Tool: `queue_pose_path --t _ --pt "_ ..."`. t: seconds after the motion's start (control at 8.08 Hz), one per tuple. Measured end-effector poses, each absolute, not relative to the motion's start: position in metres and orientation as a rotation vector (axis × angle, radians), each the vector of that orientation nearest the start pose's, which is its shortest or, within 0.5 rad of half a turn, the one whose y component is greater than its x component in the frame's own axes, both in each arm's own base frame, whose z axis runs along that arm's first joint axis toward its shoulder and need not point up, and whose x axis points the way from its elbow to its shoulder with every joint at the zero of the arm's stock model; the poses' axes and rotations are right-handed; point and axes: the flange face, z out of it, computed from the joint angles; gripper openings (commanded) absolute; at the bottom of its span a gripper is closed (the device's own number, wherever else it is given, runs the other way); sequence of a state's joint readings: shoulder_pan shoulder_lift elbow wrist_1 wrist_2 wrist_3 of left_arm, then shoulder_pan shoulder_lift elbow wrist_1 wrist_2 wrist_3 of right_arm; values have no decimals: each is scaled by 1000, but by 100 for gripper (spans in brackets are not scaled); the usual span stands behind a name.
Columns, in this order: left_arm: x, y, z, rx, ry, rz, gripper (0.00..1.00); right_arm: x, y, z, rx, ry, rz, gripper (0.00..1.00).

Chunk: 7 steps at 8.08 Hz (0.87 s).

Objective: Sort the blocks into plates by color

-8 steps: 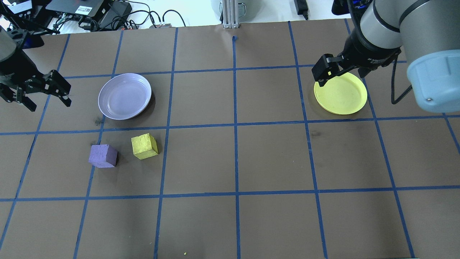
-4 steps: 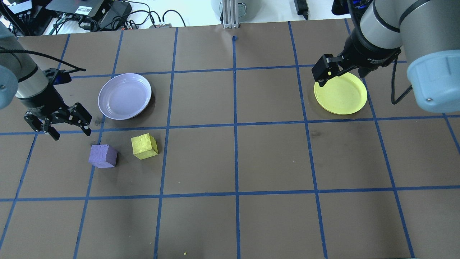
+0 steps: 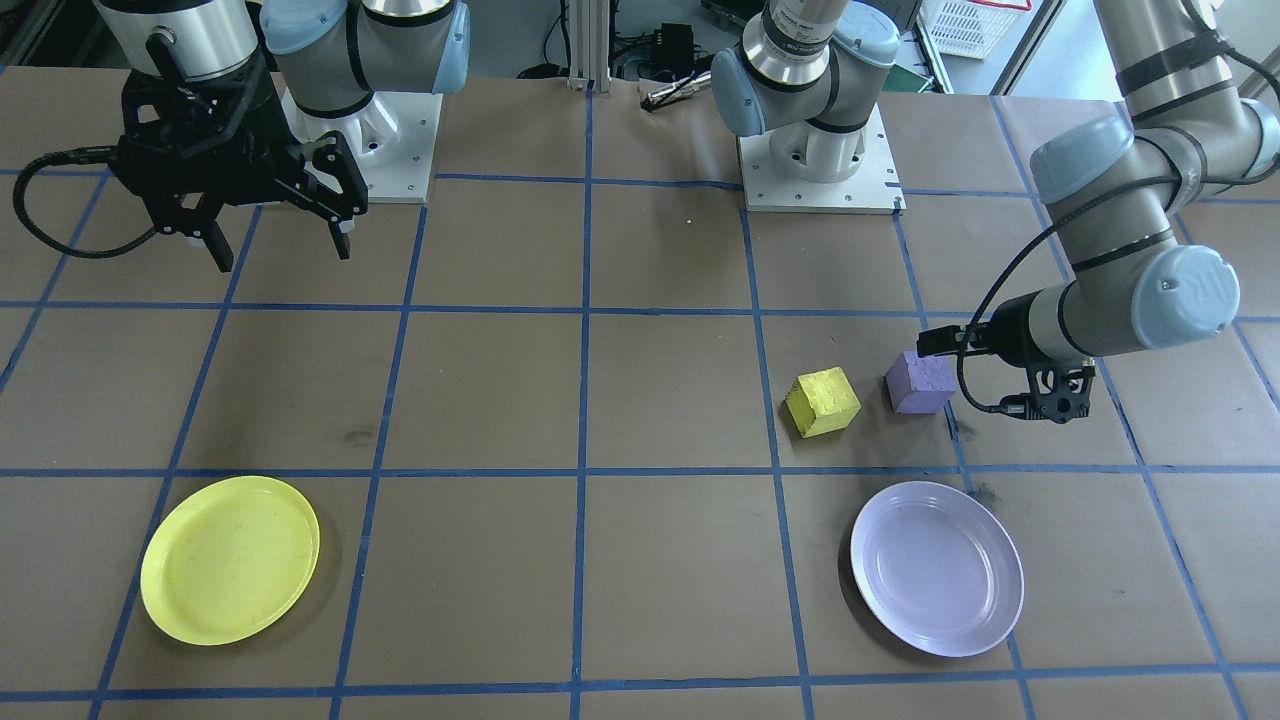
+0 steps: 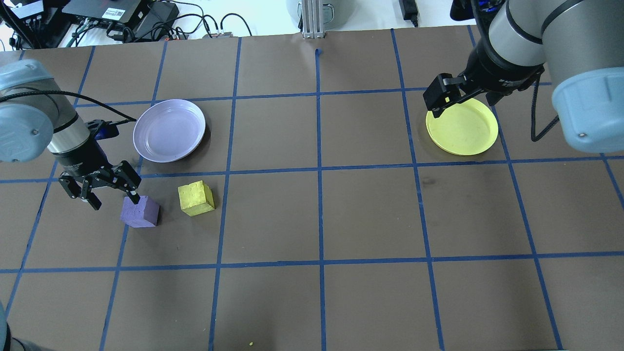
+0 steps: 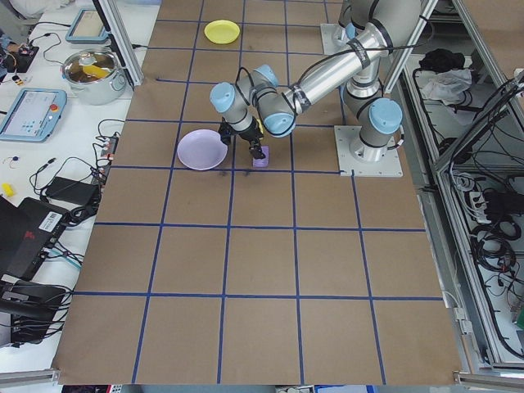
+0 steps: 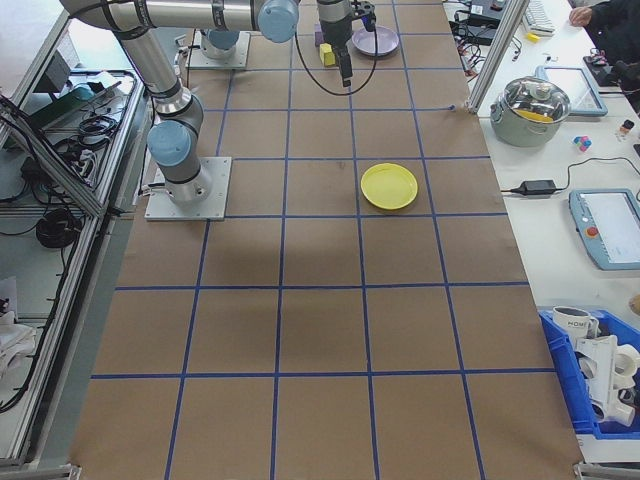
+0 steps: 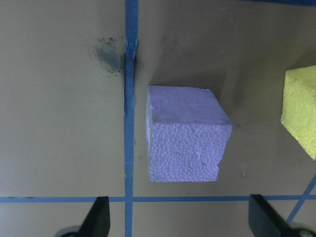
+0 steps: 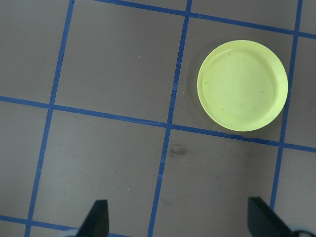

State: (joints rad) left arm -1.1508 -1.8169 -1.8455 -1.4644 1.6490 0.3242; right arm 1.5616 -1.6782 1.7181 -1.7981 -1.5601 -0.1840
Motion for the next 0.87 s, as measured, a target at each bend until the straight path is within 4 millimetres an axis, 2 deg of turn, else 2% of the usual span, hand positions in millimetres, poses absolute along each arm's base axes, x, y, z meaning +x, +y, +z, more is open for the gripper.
queue_pose_path --t 0.25,0.49,0.62,0.74,0.87 --pt "89 -506 220 -119 3151 751 100 130 -464 490 -275 3125 -294 100" --pt "89 -508 205 -118 3152 793 100 130 -464 490 -276 3128 -294 100" --pt "90 -510 198 -119 3152 795 90 130 -464 490 -276 3129 -294 100" --pt "92 -516 193 -121 3153 746 62 129 -464 490 -276 3130 -293 100" --pt "92 -522 190 -119 3154 690 44 129 -464 490 -277 3130 -292 100"
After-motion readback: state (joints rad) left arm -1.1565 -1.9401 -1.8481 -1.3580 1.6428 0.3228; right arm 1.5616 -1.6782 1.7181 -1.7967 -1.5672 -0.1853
